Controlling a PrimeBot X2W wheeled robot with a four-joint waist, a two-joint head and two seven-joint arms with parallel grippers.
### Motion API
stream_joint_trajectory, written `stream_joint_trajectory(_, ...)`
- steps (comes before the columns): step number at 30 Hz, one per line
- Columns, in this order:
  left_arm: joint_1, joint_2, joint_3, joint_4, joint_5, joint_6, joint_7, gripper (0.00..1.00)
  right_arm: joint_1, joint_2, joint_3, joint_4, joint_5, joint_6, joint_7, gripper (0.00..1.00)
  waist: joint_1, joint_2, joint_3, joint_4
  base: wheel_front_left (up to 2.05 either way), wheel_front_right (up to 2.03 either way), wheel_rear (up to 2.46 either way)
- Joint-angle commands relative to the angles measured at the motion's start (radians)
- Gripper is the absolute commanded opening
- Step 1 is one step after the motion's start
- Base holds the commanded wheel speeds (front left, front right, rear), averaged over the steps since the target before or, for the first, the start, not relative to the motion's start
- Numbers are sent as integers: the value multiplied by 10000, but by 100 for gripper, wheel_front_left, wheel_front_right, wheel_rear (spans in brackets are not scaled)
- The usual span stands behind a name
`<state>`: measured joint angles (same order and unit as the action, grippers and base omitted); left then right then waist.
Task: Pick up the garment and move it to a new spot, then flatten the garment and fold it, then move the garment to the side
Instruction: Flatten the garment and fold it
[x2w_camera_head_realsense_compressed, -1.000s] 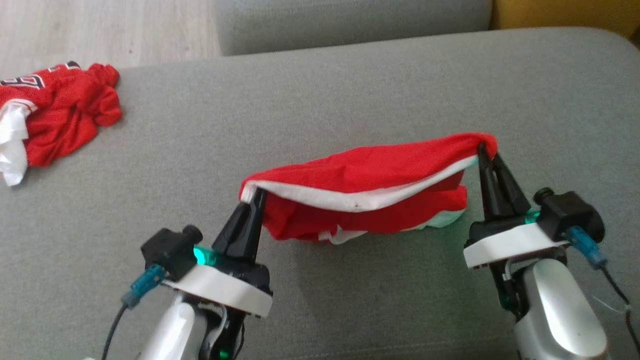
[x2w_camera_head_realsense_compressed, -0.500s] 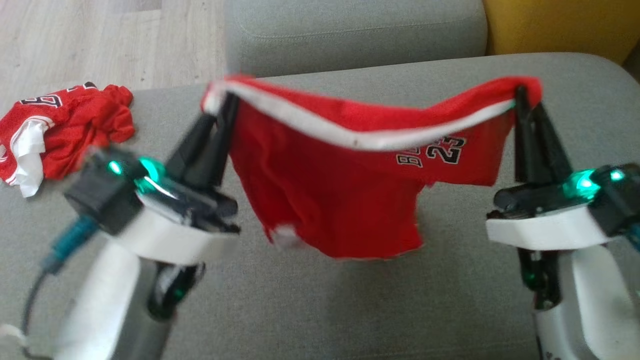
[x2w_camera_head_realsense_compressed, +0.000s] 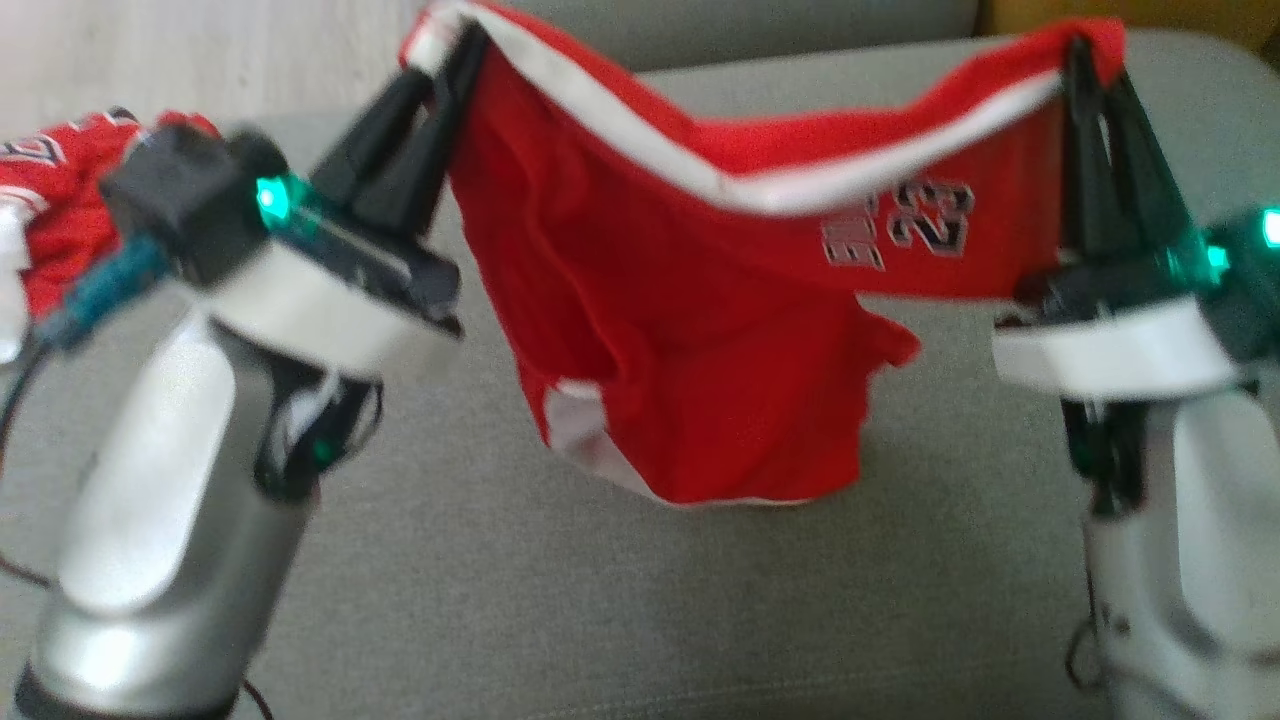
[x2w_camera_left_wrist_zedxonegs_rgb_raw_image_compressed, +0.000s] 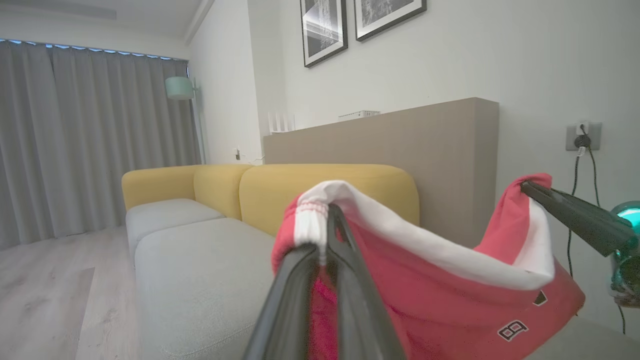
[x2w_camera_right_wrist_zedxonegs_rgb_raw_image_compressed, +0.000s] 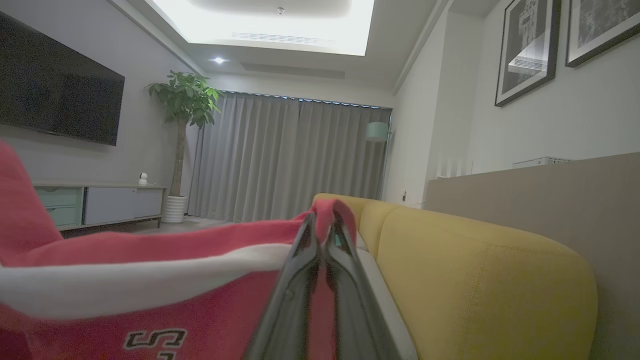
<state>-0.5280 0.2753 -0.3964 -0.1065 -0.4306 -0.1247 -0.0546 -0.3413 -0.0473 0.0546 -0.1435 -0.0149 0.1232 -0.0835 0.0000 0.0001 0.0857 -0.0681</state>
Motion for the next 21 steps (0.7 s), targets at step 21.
stream_joint_trajectory(21, -6784, -98, 1079, 6110, 841, 98, -2056, 0, -7539, -29, 631, 5866, 350, 75, -1738, 0, 0, -1, 3860, -888, 0, 0, 0)
